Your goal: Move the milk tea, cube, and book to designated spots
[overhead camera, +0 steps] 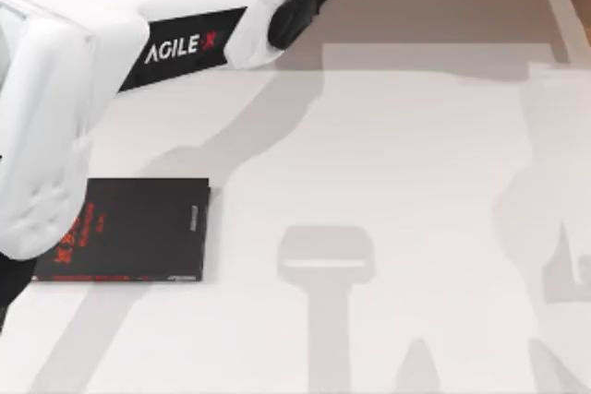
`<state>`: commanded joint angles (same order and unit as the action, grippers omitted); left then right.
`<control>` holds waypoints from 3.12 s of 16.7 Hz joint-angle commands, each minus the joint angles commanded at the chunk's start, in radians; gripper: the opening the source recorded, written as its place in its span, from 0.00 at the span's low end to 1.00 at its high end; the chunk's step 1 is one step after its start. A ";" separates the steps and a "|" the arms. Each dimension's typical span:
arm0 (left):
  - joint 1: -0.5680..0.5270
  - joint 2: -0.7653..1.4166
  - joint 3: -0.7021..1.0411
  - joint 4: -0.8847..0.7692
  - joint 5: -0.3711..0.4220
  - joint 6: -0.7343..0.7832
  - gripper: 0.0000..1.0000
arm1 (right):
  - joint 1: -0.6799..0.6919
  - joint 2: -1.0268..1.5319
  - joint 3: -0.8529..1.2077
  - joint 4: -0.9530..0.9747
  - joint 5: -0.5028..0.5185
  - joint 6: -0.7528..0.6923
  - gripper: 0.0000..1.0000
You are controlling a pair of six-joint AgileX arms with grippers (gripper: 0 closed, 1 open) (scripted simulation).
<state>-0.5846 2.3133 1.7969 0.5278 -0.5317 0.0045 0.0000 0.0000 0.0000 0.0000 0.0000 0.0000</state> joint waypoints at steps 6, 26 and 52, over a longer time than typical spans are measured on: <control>-0.004 -0.002 0.000 0.000 0.000 0.001 0.00 | 0.000 0.000 0.000 0.000 0.000 0.000 1.00; -0.077 -0.291 -0.471 0.170 0.007 0.009 0.00 | 0.000 0.000 0.000 0.000 0.000 0.000 1.00; 0.905 -0.352 -1.110 0.736 0.903 0.008 0.00 | 0.000 0.000 0.000 0.000 0.000 0.000 1.00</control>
<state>0.3202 1.9617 0.6870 1.2641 0.3711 0.0122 0.0000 0.0000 0.0000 0.0000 0.0000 0.0000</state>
